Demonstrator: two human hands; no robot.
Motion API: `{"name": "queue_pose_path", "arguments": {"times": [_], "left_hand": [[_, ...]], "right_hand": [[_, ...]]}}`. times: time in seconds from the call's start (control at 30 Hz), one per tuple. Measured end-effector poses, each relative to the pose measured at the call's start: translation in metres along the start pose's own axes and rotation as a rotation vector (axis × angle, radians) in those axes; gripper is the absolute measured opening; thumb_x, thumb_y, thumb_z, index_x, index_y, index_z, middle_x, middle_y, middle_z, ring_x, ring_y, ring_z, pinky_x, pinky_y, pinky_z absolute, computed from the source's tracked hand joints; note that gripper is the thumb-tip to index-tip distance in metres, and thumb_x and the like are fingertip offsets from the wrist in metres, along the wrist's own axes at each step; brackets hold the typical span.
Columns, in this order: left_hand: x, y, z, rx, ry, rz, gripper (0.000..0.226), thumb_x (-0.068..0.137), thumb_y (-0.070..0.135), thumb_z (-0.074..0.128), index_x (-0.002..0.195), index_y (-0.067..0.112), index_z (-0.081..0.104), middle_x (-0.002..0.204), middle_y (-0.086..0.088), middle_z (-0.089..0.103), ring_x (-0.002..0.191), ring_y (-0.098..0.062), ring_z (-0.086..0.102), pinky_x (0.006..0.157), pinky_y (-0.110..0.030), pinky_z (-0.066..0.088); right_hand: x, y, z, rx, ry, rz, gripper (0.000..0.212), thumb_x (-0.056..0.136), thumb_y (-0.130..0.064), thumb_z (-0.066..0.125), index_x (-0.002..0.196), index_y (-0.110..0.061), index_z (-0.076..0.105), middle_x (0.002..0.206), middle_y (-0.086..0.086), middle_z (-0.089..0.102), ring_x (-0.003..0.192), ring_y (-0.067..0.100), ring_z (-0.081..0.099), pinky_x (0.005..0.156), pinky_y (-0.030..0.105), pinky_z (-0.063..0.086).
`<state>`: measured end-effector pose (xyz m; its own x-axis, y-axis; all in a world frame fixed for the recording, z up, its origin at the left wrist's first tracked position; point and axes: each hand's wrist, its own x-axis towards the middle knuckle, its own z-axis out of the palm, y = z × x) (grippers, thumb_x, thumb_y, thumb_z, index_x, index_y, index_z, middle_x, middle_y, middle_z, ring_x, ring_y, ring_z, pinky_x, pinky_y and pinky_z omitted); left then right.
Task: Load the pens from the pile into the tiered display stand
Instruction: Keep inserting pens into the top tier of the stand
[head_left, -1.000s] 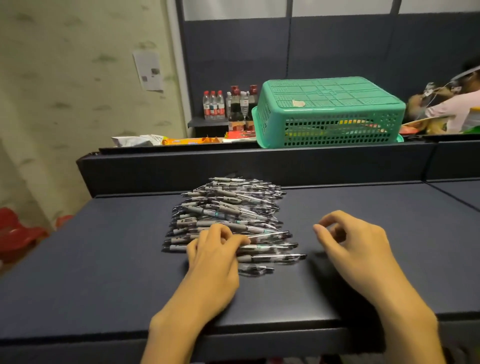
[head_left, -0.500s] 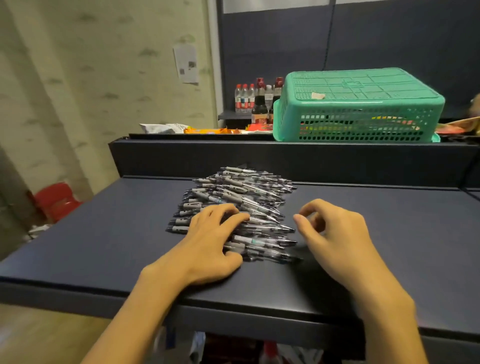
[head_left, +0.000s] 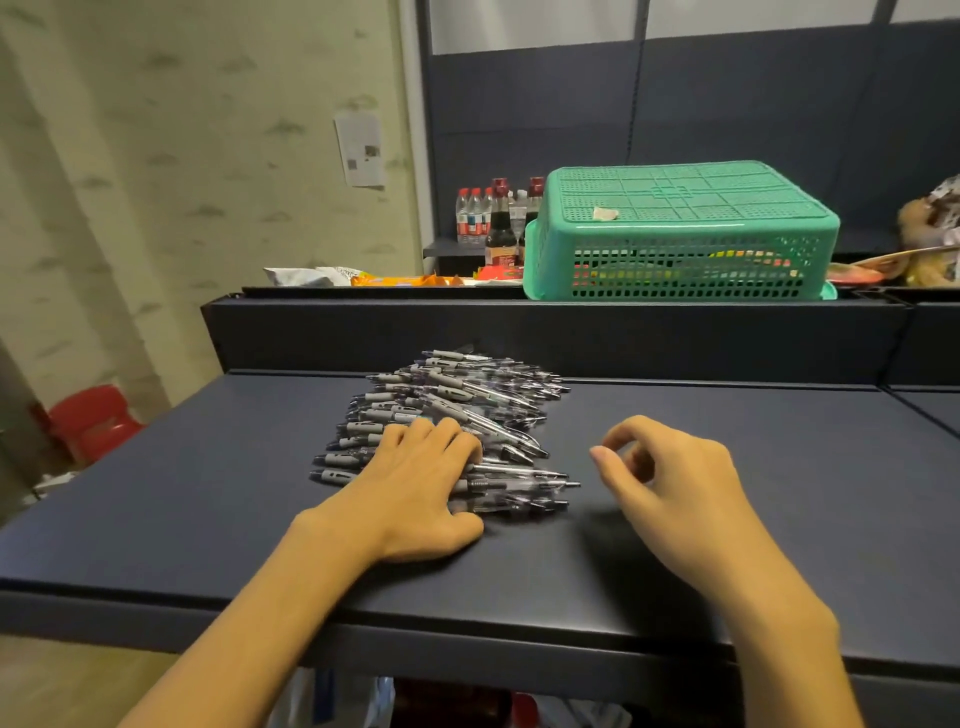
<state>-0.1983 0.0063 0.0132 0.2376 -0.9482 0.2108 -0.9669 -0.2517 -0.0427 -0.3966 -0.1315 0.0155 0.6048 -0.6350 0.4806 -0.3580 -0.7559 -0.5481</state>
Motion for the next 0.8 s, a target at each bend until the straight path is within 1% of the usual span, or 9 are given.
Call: {"name": "queue_pose_path", "arguments": {"times": [0.07,0.17,0.27,0.37,0.43,0.53,0.63,0.73,0.8], "left_hand": [[0.001,0.001,-0.002,-0.020,-0.037,0.003,0.040,0.073,0.048,0.043,0.106,0.027,0.037,0.100,0.009,0.035,0.094,-0.014,0.029,0.092,-0.033,0.026],[0.002,0.005,-0.008,-0.065,-0.083,0.030,0.031,0.082,0.039,0.051,0.104,0.024,0.036,0.095,0.007,0.035,0.093,-0.015,0.030,0.095,-0.032,0.021],[0.010,0.007,-0.007,-0.058,-0.148,0.053,0.030,0.085,0.037,0.051,0.108,0.022,0.039,0.097,0.005,0.038,0.094,-0.015,0.032,0.097,-0.033,0.019],[0.017,0.005,-0.008,-0.006,-0.218,0.123,0.031,0.086,0.036,0.050,0.111,0.019,0.043,0.103,0.001,0.043,0.095,-0.017,0.032,0.090,-0.032,0.020],[0.023,0.003,-0.011,0.017,-0.255,0.156,0.029,0.087,0.037,0.050,0.108,0.018,0.044,0.104,0.000,0.044,0.095,-0.018,0.033,0.089,-0.033,0.023],[0.029,0.004,-0.017,0.060,-0.300,0.199,0.025,0.088,0.038,0.049,0.099,0.018,0.039,0.099,-0.001,0.039,0.092,-0.019,0.032,0.088,-0.035,0.025],[0.031,0.005,-0.018,0.179,-0.278,0.246,0.026,0.088,0.036,0.049,0.096,0.016,0.035,0.099,-0.006,0.041,0.089,-0.022,0.032,0.080,-0.034,0.023],[0.032,0.005,-0.014,0.299,-0.208,0.289,0.032,0.086,0.034,0.051,0.105,0.011,0.041,0.112,-0.012,0.050,0.097,-0.029,0.043,0.075,-0.034,0.024],[0.031,0.006,-0.014,0.349,-0.156,0.323,0.034,0.087,0.033,0.050,0.110,0.010,0.042,0.115,-0.014,0.052,0.100,-0.031,0.047,0.074,-0.035,0.025]], "right_hand": [[-0.002,0.003,0.002,0.001,-0.014,0.009,0.012,0.092,-0.038,0.059,0.085,-0.028,0.060,0.060,-0.012,0.056,0.066,0.010,0.055,0.065,0.037,0.051],[-0.010,0.000,-0.002,-0.017,0.025,0.033,0.014,0.092,-0.039,0.058,0.083,-0.029,0.059,0.059,-0.012,0.057,0.066,0.010,0.056,0.066,0.037,0.051],[-0.009,0.001,-0.006,-0.026,0.003,0.045,0.013,0.093,-0.039,0.058,0.083,-0.030,0.057,0.060,-0.012,0.057,0.064,0.008,0.055,0.063,0.032,0.048],[-0.011,-0.006,-0.011,-0.060,0.032,0.064,0.011,0.093,-0.038,0.057,0.086,-0.031,0.057,0.062,-0.012,0.057,0.064,0.007,0.054,0.062,0.029,0.046],[-0.013,-0.010,-0.014,-0.078,0.043,0.088,0.011,0.093,-0.039,0.057,0.087,-0.030,0.058,0.063,-0.011,0.058,0.065,0.009,0.055,0.064,0.032,0.049],[-0.017,-0.015,-0.016,-0.091,0.060,0.115,0.012,0.093,-0.039,0.057,0.090,-0.028,0.060,0.065,-0.011,0.059,0.066,0.010,0.057,0.064,0.033,0.052],[-0.023,-0.018,-0.016,-0.112,0.066,0.145,0.012,0.093,-0.038,0.057,0.090,-0.027,0.060,0.066,-0.010,0.060,0.066,0.009,0.057,0.064,0.031,0.051],[-0.032,-0.020,-0.014,-0.145,0.049,0.176,0.011,0.094,-0.038,0.057,0.087,-0.029,0.058,0.066,-0.009,0.061,0.067,0.011,0.058,0.065,0.034,0.052],[-0.038,-0.019,-0.014,-0.157,0.047,0.196,0.012,0.093,-0.038,0.057,0.085,-0.030,0.057,0.065,-0.008,0.060,0.066,0.011,0.057,0.064,0.033,0.050]]}}
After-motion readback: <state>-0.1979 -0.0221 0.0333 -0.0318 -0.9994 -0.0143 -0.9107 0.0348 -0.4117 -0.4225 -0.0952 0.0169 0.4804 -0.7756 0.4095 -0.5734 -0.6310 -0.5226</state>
